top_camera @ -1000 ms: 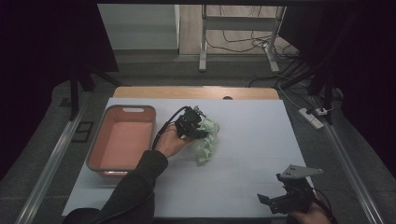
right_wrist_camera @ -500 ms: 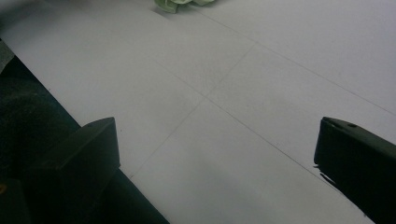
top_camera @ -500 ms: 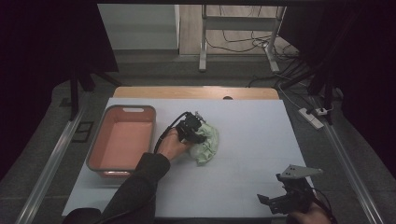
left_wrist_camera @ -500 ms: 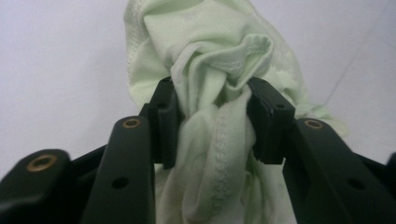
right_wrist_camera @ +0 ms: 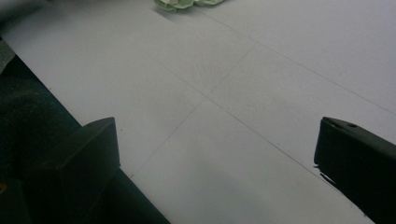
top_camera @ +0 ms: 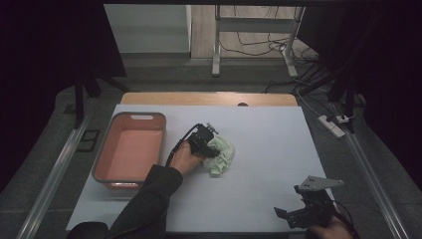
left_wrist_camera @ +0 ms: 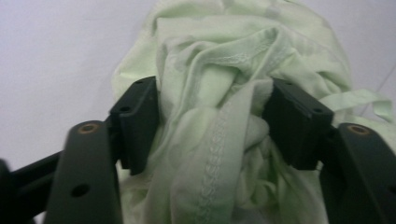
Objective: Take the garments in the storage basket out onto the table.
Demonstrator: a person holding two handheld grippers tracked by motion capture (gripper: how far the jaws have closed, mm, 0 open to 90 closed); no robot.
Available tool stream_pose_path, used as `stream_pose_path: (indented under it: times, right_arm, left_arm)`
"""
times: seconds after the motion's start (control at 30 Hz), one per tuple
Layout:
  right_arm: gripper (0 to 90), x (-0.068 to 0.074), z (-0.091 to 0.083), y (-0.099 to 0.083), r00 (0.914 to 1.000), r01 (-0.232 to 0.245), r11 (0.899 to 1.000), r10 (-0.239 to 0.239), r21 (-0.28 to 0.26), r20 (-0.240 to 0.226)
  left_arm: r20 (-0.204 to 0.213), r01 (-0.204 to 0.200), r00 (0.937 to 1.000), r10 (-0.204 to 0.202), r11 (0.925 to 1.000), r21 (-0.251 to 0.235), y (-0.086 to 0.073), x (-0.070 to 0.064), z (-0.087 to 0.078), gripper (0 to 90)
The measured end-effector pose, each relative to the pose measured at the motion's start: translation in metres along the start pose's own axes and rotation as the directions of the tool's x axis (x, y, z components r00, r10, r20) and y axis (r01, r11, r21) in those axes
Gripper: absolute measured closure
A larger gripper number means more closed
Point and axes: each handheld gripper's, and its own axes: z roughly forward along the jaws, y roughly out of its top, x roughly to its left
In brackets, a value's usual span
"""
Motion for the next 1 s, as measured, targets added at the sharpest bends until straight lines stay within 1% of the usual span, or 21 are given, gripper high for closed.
stream_pose_path:
  times: [0.13,0.2,0.27,0.33,0.47,0.57,0.63,0.7,0.87,1.0]
  right_arm:
    - [0.4,0.000,0.000,0.000,1.0000,0.001,1.000,-0.001,0.001,-0.001]
    - [0.4,0.000,0.000,0.000,1.0000,0.001,1.000,-0.001,0.001,-0.002]
    - [0.4,0.000,0.000,0.000,1.0000,0.002,1.000,-0.002,0.000,-0.002]
    - [0.4,0.000,0.000,0.000,1.0000,0.003,1.000,-0.003,-0.001,-0.007]
    - [0.3,0.000,0.000,0.000,0.9999,0.010,1.000,-0.010,0.002,-0.007]
    - [0.3,0.001,0.000,0.000,0.9999,0.011,1.000,-0.011,0.003,-0.006]
    - [0.4,0.001,0.000,0.000,0.9999,0.012,1.000,-0.012,0.003,-0.006]
    - [0.4,0.001,0.000,0.000,0.9999,0.012,1.000,-0.012,0.004,-0.006]
    - [0.4,0.001,0.000,0.000,0.9999,0.013,1.000,-0.013,0.007,-0.004]
    - [0.4,0.001,0.000,0.000,0.9999,0.012,1.000,-0.012,0.008,-0.004]
  left_arm:
    - [-0.013,0.028,0.9995,-0.028,0.9996,0.001,-0.001,0.002,0.001,26.9]
    - [-0.020,0.047,0.9987,-0.047,0.9989,0.009,0.000,0.003,0.001,20.4]
    - [0.000,0.070,0.9976,-0.070,0.9975,0.007,0.000,0.004,-0.001,15.2]
    - [0.030,0.075,0.9967,-0.075,0.9972,0.003,0.000,0.006,-0.003,11.8]
    - [0.050,0.066,0.9966,-0.066,0.9978,-0.005,0.000,0.006,-0.005,5.1]
    - [0.076,0.066,0.9950,-0.064,0.9977,-0.018,0.000,0.007,-0.005,0.7]
    - [0.093,0.063,0.9938,-0.061,0.9979,-0.016,0.000,0.007,-0.006,0.0]
    - [0.099,0.056,0.9936,-0.055,0.9983,-0.012,0.000,0.007,-0.006,0.0]
    - [0.115,0.055,0.9920,-0.053,0.9983,-0.018,0.001,0.007,-0.012,0.0]
    - [0.133,0.048,0.9902,-0.043,0.9983,-0.032,0.001,0.007,-0.016,0.0]
